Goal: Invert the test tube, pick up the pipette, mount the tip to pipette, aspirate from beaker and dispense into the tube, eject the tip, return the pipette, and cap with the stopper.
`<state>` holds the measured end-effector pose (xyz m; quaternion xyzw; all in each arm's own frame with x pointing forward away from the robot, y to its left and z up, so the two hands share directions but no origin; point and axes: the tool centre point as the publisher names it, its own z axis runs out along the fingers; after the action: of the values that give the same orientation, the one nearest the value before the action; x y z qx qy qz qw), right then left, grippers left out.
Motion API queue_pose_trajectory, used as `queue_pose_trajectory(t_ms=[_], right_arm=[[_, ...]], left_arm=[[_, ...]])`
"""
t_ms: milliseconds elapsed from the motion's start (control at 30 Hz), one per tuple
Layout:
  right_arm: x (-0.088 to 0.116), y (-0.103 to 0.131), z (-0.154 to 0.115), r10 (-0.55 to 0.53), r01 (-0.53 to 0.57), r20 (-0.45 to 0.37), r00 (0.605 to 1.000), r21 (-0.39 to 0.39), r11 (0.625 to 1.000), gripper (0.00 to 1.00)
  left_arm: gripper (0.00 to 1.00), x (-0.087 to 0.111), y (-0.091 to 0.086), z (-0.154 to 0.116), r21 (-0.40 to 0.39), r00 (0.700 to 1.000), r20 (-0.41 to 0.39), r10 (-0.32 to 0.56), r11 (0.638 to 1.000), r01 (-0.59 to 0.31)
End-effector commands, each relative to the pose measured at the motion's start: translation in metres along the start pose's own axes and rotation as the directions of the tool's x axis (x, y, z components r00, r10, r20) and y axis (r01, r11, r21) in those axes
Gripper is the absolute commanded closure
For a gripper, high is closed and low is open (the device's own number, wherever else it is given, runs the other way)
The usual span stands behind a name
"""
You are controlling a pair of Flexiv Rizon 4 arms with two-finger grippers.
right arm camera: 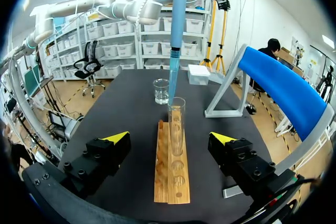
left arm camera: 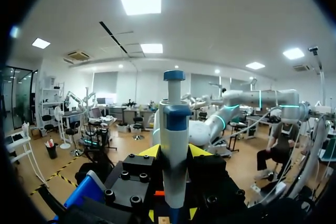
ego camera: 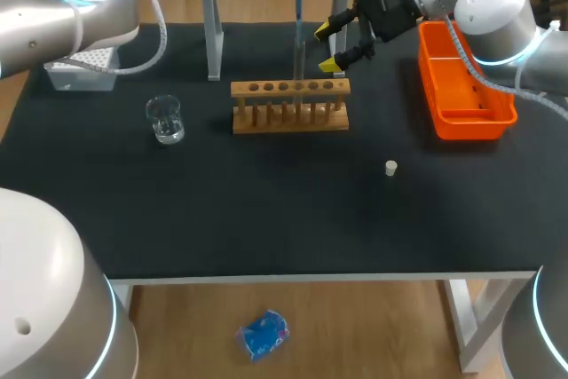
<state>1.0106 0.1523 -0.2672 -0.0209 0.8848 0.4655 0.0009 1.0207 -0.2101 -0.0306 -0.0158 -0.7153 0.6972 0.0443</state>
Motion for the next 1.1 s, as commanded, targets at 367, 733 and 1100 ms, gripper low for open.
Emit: queue_pose_trajectory(t_ms=[367,733,1100], right_arm=[[0.0002,-0.0001,-0.0005,0.0,0.0,0.0,1.0,0.001,1.0,0.0],[0.0002,-0.0001,-0.0005,0.0,0.0,0.0,1.0,0.001,1.0,0.0],[0.0002,-0.0001,-0.0005,0.0,0.0,0.0,1.0,0.001,1.0,0.0]], left_arm=[[1.0,-0.0087,0.0029,0.0036,0.041,1.0,-0.021,-0.001,0.999,0.002],[1.0,-0.0123,0.0049,0.0042,0.049,1.0,-0.01,0.015,0.999,-0.015],[1.0,-0.0135,0.0024,-0.0018,0.03,0.996,0.035,0.088,0.996,-0.089]])
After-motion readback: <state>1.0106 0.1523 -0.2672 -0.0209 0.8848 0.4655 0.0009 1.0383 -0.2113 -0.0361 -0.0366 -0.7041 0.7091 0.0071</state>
